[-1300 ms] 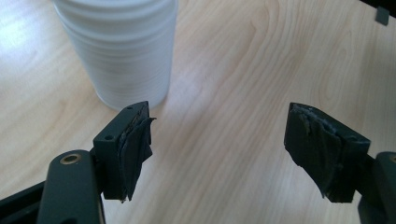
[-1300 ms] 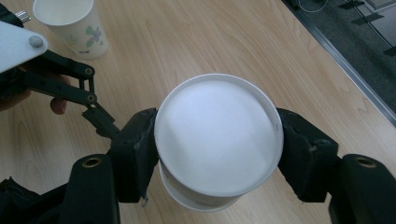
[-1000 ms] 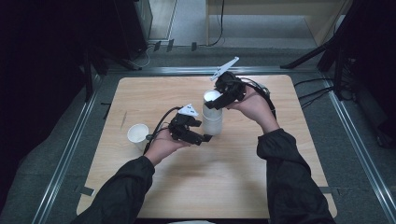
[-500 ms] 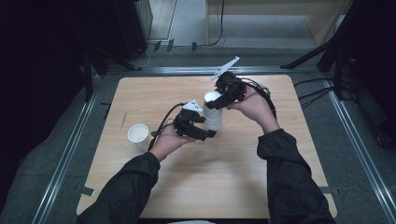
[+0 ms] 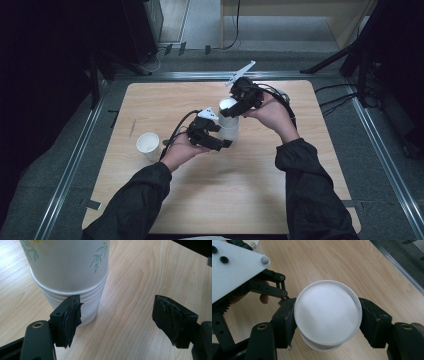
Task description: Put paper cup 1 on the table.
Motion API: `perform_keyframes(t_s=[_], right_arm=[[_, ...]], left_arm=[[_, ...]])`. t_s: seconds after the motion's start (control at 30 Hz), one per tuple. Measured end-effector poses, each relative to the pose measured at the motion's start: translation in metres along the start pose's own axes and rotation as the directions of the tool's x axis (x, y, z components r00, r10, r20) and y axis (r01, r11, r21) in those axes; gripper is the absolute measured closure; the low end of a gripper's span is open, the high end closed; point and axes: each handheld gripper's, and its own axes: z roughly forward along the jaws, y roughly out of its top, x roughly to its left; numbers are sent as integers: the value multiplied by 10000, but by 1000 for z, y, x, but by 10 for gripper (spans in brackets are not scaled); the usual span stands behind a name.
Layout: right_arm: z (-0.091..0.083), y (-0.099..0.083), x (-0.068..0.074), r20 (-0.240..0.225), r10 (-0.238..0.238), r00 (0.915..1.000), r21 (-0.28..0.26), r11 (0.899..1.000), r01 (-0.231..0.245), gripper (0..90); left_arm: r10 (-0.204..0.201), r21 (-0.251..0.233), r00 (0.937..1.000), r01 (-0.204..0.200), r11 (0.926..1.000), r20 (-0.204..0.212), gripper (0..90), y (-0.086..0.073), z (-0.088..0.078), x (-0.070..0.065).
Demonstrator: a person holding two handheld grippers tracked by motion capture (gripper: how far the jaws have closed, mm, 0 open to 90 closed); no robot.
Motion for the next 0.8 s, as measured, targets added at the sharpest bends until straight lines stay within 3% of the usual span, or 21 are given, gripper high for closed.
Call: perform_keyframes(t_s=[0.37,0.7,0.8], right_arm=[[-1,0,-1,1,46,10000,48,10000,-46,358],[6,-1,0,255,-290,9993,104,9995,287,312],[7,0,1,311,-392,9987,51,9992,390,346]], left_arm=[[26,11,10000,-26,10000,-42,232,1,1,-1],[-38,31,10000,38,10000,-5,231,1,4,-1],[-51,53,10000,51,10000,-8,231,1,4,-1]])
